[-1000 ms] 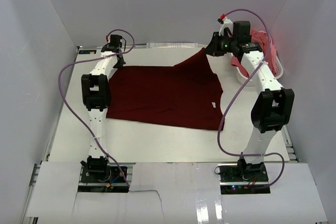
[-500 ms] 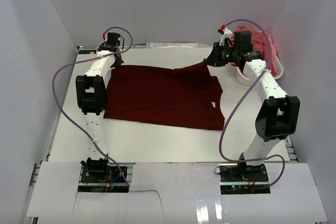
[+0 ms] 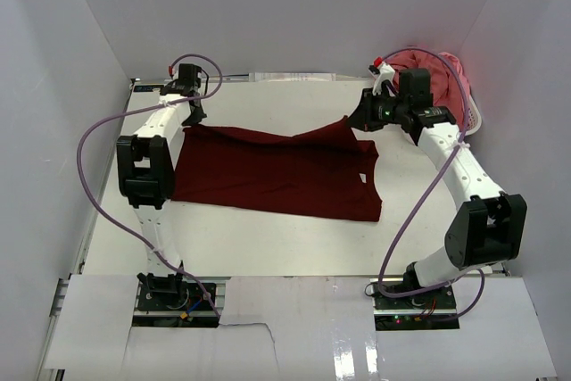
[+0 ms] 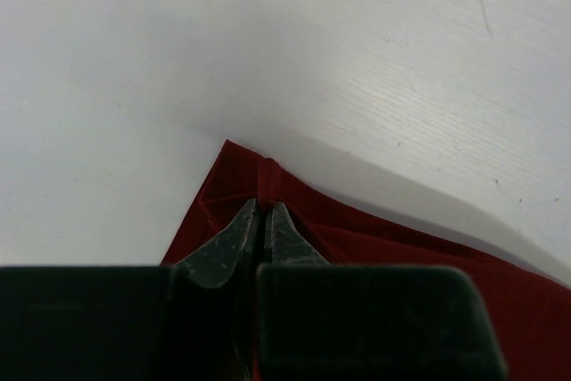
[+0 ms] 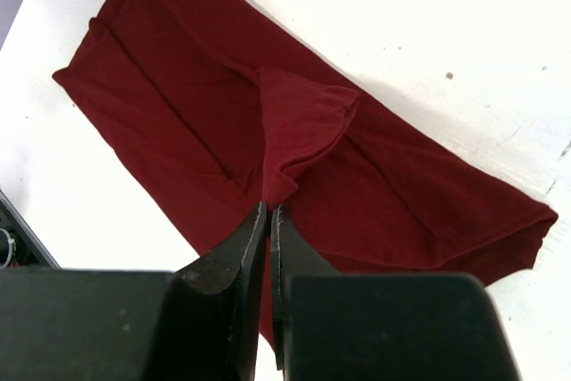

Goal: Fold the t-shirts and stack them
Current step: Fold the other side of the tshirt into a rectangle

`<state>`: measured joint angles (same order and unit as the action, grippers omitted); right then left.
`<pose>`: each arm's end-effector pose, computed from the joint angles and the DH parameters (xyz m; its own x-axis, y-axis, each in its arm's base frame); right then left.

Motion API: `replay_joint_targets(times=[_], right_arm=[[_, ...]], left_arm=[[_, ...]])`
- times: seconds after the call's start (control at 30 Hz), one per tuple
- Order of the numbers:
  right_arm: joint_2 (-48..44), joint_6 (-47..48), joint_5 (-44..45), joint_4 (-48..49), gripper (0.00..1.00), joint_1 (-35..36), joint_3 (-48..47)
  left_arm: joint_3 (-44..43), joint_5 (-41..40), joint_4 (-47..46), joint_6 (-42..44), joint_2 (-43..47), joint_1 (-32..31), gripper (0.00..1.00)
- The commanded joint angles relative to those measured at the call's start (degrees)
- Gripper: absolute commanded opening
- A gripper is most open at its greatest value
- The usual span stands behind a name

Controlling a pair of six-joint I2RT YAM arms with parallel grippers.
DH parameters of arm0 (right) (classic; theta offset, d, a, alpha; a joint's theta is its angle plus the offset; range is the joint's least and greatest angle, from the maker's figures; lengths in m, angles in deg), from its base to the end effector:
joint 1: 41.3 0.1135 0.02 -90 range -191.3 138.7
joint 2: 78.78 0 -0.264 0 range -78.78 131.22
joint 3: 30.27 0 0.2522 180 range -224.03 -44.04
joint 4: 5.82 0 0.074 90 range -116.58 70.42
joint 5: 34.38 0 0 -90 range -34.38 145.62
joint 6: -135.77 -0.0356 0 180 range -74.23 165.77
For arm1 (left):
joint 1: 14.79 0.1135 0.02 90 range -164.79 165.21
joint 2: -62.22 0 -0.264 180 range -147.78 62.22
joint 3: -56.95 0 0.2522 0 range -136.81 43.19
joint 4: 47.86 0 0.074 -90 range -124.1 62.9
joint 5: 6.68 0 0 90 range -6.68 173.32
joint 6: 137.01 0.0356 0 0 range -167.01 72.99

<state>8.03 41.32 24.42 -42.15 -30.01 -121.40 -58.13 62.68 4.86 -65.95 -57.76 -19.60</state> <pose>0.3351 0.0857 0.3407 -0.5647 -0.0451 -0.8241 -0.5561 0.7586 0.3396 0.4601 -0.0261 0.2300 -0.7604 -0.2408 -0.6032 -0.3768 0.9200 0.1077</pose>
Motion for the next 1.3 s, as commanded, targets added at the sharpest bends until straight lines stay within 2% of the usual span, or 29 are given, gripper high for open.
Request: replay_joint_targets(times=[0.0, 0.37, 0.97, 1.27], right_arm=[[-3.3, 0.1, 1.0, 0.7, 0.08, 0.3, 2.5], [-8.5, 0.1, 3.7, -0.9, 0.08, 0.8, 7.7], [-13.8, -0.5, 5.1, -2.8, 0.08, 1.2, 12.6], [-16.8, -2.7, 6.8, -3.8, 0.08, 2.2, 19.3]], left_arm=[[2.5, -2.0, -1.1, -0.7, 6.7, -0.5, 0.0], [8.3, -2.5, -1.5, -0.6, 12.2, -1.2, 0.0], [14.5, -7.0, -1.4, -0.5, 13.2, -2.3, 0.0], [18.9, -6.3, -1.1, -0.7, 15.1, -2.4, 0.0]])
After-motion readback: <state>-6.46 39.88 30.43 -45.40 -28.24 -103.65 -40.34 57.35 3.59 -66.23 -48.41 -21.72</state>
